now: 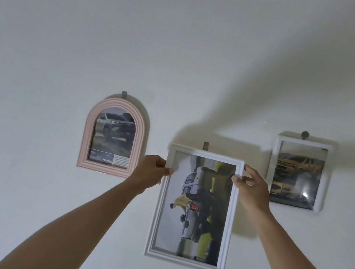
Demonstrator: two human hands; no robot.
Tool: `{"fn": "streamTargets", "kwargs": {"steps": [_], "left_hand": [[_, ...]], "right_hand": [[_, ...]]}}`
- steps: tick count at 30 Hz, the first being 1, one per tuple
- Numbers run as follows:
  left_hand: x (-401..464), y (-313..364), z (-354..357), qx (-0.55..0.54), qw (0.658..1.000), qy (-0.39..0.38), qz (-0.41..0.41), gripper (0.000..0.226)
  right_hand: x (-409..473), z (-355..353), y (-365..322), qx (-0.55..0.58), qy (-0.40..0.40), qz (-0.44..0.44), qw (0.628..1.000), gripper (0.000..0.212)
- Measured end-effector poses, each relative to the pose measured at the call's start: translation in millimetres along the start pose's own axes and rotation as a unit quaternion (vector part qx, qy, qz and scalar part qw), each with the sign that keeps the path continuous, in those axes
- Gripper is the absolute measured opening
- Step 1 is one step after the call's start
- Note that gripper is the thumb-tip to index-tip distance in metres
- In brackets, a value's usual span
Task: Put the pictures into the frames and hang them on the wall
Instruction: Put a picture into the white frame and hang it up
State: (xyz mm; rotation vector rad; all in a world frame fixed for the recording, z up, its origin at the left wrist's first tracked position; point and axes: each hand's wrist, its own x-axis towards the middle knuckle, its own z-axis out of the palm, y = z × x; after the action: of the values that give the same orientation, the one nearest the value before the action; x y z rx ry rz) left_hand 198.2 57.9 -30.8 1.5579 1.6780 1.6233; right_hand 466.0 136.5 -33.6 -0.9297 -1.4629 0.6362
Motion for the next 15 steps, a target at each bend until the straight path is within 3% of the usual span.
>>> {"fn": "streamTargets", "kwargs": {"steps": [15], "left_hand": [[38, -27, 18, -0.003, 0.995, 0.099, 0.026, 0.024]], "right_hand": [[21, 30, 13, -0.035, 0.059, -0.044, 0.997, 0.044]]}}
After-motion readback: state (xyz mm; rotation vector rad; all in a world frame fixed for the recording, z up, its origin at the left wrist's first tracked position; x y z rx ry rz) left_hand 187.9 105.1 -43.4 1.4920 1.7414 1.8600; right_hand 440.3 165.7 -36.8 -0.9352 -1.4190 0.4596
